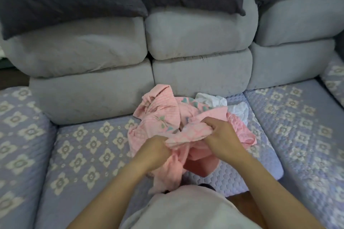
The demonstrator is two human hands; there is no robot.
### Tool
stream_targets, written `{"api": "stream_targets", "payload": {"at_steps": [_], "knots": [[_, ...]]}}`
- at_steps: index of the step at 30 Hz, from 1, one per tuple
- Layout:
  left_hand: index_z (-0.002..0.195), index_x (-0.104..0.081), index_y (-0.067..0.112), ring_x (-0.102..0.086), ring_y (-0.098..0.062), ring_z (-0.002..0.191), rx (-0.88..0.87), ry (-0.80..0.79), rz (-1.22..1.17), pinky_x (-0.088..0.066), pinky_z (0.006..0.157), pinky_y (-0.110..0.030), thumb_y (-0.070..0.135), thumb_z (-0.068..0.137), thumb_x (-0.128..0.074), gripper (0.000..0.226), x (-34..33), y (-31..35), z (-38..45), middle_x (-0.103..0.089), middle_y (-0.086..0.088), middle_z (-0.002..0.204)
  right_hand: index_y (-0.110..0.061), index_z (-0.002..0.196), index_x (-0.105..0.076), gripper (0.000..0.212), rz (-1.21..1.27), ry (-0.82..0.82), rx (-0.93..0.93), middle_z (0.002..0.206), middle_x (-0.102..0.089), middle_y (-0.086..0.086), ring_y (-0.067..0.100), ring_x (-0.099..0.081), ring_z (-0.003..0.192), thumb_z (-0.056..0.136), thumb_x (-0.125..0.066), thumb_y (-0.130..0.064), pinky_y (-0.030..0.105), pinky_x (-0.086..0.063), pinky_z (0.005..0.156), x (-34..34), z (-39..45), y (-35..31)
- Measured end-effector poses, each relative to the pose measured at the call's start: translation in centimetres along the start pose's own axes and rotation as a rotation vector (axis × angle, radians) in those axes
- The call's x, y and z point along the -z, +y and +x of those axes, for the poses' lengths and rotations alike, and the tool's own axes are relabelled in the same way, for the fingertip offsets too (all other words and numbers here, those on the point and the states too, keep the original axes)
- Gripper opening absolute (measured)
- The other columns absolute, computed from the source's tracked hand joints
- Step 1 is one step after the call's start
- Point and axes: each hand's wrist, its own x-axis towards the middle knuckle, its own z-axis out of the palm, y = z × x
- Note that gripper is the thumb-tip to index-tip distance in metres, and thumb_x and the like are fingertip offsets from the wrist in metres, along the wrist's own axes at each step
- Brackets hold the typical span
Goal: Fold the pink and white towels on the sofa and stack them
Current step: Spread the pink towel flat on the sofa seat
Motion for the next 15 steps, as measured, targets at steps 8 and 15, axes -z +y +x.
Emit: {"api": "stream_targets", "payload": {"at_steps": [8,15], "knots": [[0.081,-0.06,0.027,-0.06,-0.016,0.078,0.074,0.186,-0.325,-0.045,0.065,-0.031,0.019,0.084,-0.059,0.008,-4.0,-3.8,-0.1,-0.062,0.011,0.081,-0.014,0.078,-0.075,0.034,0.529,0.331,-0.051,0.077,-0.073,0.013,0.022,-0.066,0.072,0.077,-0.061,0.017,0.037,-0.054,0.068,6.4,-1.0,-4.0],[0.097,-0.06,0.039,-0.054,-0.001,0.09,-0.154,-0.033,-0.599,-0.043,0.086,-0.033,0.054,0.084,-0.064,0.02,0.8,-1.5,-3.2,-0.059,0.019,0.099,-0.009,0.098,-0.074,0.022,0.684,0.473,-0.07,0.087,-0.077,0.01,0.026,-0.074,0.083,0.087,-0.059,0.002,0.036,-0.059,0.075,11.3,-1.5,-5.1]]}}
